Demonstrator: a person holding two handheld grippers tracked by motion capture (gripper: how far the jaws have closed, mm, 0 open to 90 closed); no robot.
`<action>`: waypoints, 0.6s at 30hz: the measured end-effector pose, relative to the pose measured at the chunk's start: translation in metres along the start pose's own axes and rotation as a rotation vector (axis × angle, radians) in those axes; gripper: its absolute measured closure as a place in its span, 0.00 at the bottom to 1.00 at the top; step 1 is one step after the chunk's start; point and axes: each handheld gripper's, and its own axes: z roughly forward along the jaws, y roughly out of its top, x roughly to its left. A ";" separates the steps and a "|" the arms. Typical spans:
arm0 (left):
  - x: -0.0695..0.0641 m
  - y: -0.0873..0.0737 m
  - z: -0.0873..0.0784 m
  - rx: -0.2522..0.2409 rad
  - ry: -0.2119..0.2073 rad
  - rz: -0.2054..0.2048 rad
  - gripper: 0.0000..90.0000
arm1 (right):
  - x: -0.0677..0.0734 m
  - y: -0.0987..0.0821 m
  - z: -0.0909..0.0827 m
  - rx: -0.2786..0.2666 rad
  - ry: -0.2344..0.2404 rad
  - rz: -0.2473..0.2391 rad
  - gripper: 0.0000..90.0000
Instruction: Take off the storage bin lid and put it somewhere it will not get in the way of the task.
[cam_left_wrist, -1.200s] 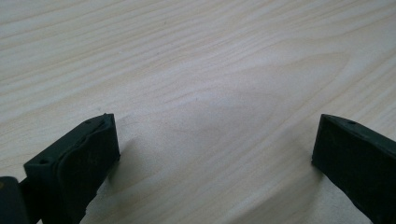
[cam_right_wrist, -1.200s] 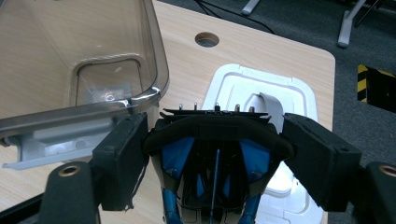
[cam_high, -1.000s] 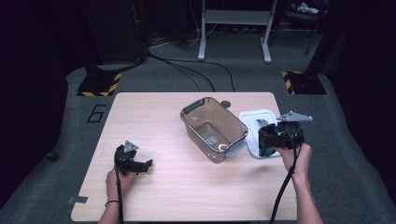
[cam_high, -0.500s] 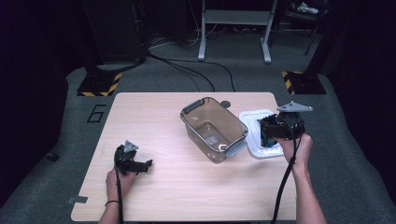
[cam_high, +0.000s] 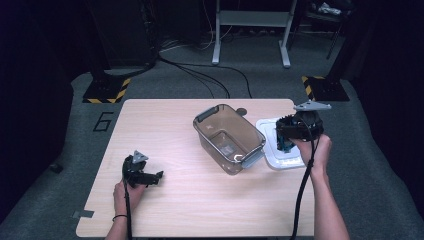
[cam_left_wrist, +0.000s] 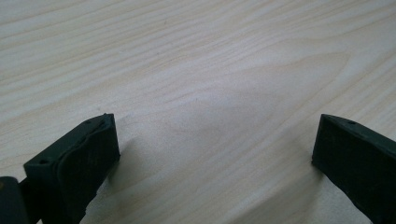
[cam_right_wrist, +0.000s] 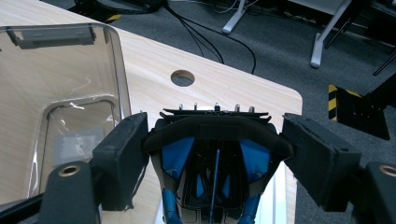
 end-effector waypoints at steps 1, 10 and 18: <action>0.000 0.000 0.000 0.000 0.000 0.001 0.00 | 0.000 0.002 0.001 -0.002 -0.002 -0.005 0.27; 0.000 0.000 0.000 0.000 0.000 0.001 0.00 | 0.002 0.015 0.001 -0.018 -0.008 -0.016 0.27; 0.000 0.000 0.000 0.000 0.000 0.000 0.00 | 0.007 0.032 -0.004 -0.047 -0.017 -0.032 0.27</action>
